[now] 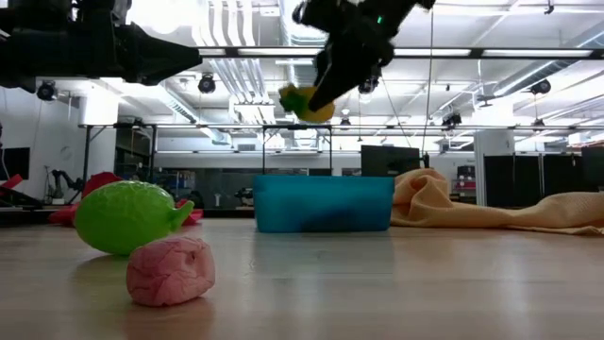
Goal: Pick and placing Produce into tupperware
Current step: Put the yellow pineapple into the blue bin
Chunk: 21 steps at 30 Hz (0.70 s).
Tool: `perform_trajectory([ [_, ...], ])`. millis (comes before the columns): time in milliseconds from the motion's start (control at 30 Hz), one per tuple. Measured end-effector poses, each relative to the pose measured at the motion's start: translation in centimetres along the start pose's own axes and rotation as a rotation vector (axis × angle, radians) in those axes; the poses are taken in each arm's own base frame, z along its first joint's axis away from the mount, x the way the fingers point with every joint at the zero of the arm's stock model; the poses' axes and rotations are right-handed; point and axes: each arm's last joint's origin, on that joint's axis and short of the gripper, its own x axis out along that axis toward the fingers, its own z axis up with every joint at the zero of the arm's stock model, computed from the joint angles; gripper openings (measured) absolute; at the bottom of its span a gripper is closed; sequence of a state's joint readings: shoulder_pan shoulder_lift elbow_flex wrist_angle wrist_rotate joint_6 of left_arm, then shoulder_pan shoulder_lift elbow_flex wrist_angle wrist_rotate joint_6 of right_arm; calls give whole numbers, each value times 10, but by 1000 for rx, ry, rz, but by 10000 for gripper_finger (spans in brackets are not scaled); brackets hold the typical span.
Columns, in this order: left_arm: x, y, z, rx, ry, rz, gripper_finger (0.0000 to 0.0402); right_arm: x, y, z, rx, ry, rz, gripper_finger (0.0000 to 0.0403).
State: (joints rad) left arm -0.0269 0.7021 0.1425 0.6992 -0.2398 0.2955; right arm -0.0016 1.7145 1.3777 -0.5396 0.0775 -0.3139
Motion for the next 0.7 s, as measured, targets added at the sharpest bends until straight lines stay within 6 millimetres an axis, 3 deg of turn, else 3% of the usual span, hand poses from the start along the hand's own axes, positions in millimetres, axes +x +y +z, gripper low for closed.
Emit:
perform_trajectory([
  [167, 0, 0, -1, 1, 2, -1, 190, 4, -44, -19, 104, 7, 16, 233],
  [333, 0, 0, 0, 0, 2, 0, 190, 9, -70, -41, 166, 43, -19, 233],
  [500, 0, 0, 0, 0, 2, -1, 190, 19, -78, -64, 207, 61, -15, 233],
  [700, 0, 0, -1, 1, 2, 0, 190, 29, -74, -81, 230, 82, -10, 233],
])
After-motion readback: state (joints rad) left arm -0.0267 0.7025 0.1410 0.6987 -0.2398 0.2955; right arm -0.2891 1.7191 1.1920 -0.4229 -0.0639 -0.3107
